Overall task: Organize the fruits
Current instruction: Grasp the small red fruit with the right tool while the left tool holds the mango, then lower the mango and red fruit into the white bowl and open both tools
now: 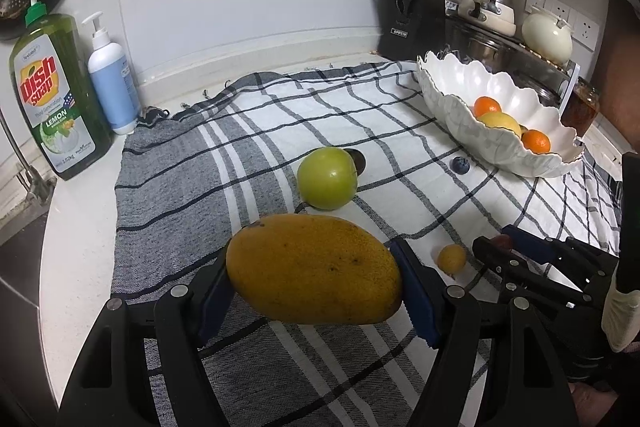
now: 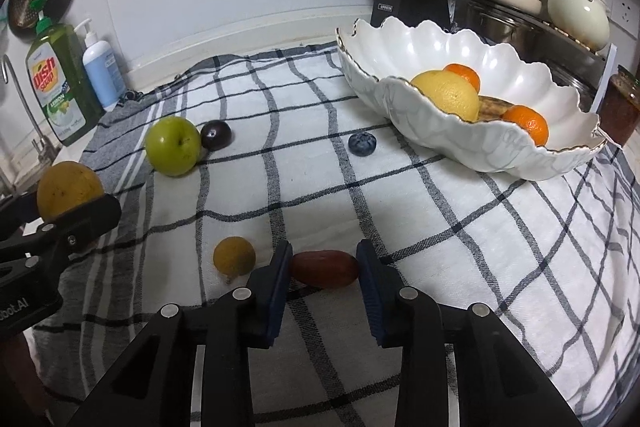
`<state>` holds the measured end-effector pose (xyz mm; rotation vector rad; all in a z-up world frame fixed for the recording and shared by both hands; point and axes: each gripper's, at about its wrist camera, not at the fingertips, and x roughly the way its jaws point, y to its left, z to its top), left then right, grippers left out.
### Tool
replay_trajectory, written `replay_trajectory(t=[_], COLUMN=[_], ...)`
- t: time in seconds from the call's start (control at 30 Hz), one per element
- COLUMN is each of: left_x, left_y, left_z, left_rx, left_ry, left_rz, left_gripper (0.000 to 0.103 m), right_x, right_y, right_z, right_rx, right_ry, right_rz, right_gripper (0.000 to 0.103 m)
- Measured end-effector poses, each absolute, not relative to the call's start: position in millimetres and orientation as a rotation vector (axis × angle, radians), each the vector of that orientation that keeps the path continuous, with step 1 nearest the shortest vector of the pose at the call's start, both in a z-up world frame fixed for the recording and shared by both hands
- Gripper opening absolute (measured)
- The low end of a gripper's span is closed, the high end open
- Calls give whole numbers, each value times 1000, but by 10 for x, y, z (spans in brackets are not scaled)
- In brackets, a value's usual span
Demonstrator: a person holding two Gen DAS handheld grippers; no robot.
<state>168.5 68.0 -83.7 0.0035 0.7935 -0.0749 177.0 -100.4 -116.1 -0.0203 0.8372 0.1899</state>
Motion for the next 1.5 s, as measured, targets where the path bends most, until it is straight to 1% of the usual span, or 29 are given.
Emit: replay_trajectory(t=[0.4,0.87,1.27,1.5], left_x=[1685,1803,2165,2457], left_y=[529,62,-488,-749], left_z=[-643,-330,-13,97], left_rx=[16,50,65,69], left_ry=[761,713,673,660], left_rz=[-101,-182,-265,-294], left_gripper=[74,74,74,74], right_x=[1727,1740,1933,2144], right_y=[-1148,-1609,-2164,-2409], right_z=[-916,-592,-251,-164], right_rx=[6,50,87,101], right_ry=[782,716,658,649], right_rz=[173,104,14,-19], right_gripper=[34,34,34,34])
